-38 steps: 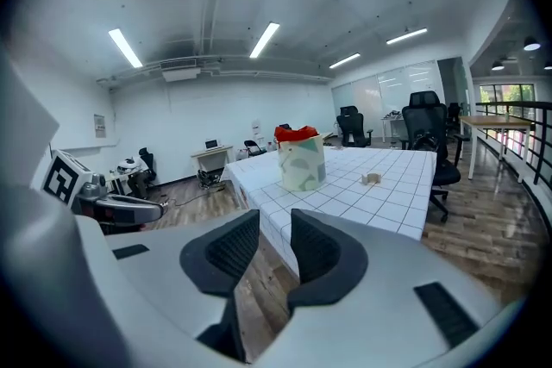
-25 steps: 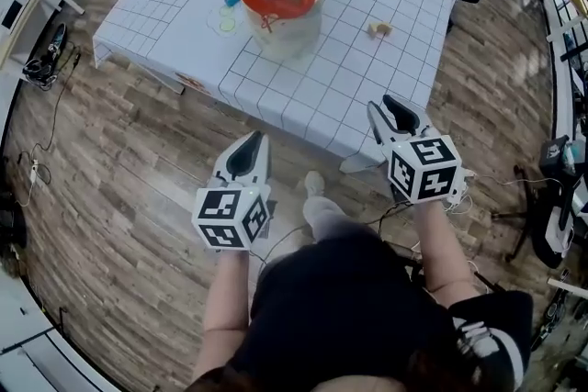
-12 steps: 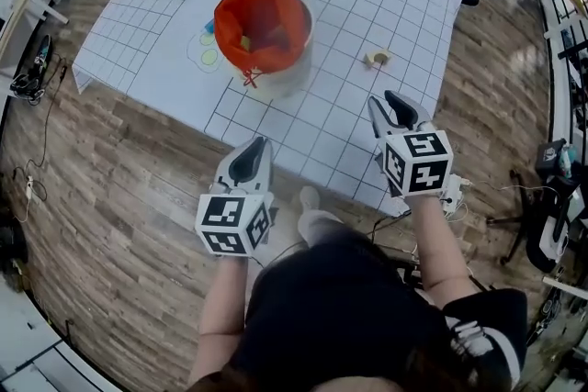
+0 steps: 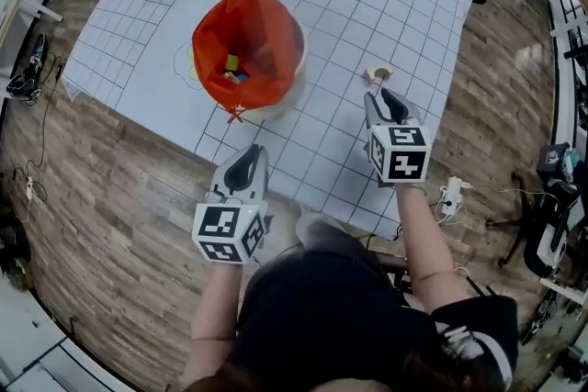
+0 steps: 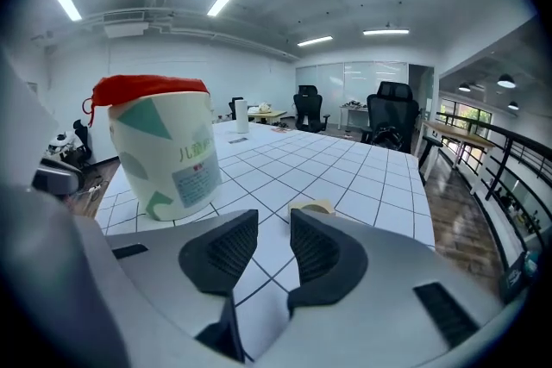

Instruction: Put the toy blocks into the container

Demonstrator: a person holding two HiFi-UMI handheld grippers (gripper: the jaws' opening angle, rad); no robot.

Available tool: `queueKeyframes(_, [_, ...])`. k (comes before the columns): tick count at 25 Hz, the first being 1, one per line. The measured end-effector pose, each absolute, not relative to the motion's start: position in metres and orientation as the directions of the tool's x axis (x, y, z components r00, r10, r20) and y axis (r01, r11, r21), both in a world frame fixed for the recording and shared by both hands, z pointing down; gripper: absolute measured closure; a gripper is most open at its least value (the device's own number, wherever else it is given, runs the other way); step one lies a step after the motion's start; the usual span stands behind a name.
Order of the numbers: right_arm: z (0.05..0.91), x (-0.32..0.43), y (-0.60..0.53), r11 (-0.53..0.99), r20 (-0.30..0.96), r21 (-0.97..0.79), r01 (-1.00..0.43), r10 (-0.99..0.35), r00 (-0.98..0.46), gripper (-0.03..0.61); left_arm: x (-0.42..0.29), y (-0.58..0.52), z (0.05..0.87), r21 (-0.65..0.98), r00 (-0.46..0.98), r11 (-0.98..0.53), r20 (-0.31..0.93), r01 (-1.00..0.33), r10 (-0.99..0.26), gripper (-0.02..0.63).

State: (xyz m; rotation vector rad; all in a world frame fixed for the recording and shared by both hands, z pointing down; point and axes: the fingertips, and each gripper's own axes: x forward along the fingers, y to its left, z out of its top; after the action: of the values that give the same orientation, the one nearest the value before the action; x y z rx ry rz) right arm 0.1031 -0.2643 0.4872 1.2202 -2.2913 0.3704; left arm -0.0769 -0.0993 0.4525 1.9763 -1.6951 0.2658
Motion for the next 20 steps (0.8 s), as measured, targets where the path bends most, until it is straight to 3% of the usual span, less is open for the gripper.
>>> queueKeyframes(13, [0.536, 0.098, -0.314, 0.520, 0.641, 0.081, -0.851, -0.681, -0.355, 0.443, -0.095, -0.116, 0.475, 0.238, 0.169, -0.046, 0.527, -0.970, -0.833, 0.583])
queueKeyframes(20, [0.545, 0.099, -0.320, 0.498, 0.649, 0.096, -0.862, -0.687, -0.325, 0.503, -0.104, -0.116, 0.475, 0.222, 0.148, -0.032, 0.532, -0.974, -0.833, 0.583])
